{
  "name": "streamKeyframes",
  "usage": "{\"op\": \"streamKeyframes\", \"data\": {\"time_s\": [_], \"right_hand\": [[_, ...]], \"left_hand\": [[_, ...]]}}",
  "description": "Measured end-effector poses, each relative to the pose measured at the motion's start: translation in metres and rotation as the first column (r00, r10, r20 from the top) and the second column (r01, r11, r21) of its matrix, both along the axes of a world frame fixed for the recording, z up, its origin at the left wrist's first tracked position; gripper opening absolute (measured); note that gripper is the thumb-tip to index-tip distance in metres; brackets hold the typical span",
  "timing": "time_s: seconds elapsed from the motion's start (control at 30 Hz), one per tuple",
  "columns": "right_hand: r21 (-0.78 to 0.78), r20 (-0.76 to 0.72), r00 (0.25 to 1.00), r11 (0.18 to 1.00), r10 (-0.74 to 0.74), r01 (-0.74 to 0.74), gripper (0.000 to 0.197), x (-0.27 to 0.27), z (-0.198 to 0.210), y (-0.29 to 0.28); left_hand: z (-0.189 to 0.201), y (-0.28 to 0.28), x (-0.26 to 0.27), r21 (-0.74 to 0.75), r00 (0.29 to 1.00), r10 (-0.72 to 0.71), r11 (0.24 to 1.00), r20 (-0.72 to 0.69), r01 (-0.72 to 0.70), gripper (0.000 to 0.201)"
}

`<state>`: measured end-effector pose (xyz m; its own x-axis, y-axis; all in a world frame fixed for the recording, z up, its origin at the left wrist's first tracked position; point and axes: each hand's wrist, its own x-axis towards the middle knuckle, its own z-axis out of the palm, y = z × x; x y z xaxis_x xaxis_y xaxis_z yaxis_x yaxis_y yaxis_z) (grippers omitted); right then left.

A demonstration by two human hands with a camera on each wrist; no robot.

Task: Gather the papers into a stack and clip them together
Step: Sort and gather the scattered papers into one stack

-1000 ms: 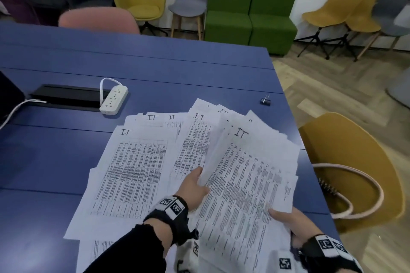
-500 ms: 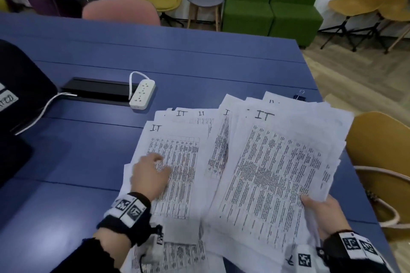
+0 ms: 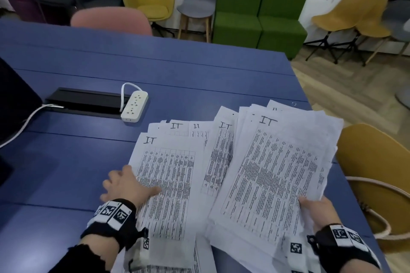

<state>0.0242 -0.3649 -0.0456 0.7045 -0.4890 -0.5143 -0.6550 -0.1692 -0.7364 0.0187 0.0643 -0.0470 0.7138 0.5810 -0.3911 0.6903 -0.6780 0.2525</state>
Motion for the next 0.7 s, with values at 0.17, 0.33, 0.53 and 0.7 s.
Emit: {"op": "streamKeyframes", "data": {"time_s": [0.17, 0.33, 0.53, 0.7], "right_hand": [[-0.092, -0.044, 0.998, 0.995, 0.032, -0.036, 0.038, 0.023, -0.001, 0.006], [-0.120, -0.156, 0.974, 0.976, 0.162, -0.181, 0.041, 0.040, 0.001, 0.024], [-0.140, -0.251, 0.934, 0.945, 0.255, -0.296, 0.042, 0.041, 0.020, 0.042], [-0.218, -0.221, 0.928, 0.912, 0.301, -0.348, 0.043, 0.032, 0.017, 0.025]], "left_hand": [[0.001, 0.000, -0.001, -0.013, 0.999, -0.047, 0.999, -0.004, 0.047, 0.114], [0.009, 0.016, 0.002, -0.191, 0.994, -0.104, 0.975, 0.039, 0.110, 0.113], [0.013, 0.058, -0.010, -0.353, 0.978, -0.149, 0.916, 0.143, 0.191, 0.026], [0.020, 0.074, -0.028, -0.559, 0.965, 0.063, 0.824, 0.255, 0.094, 0.020]]}}
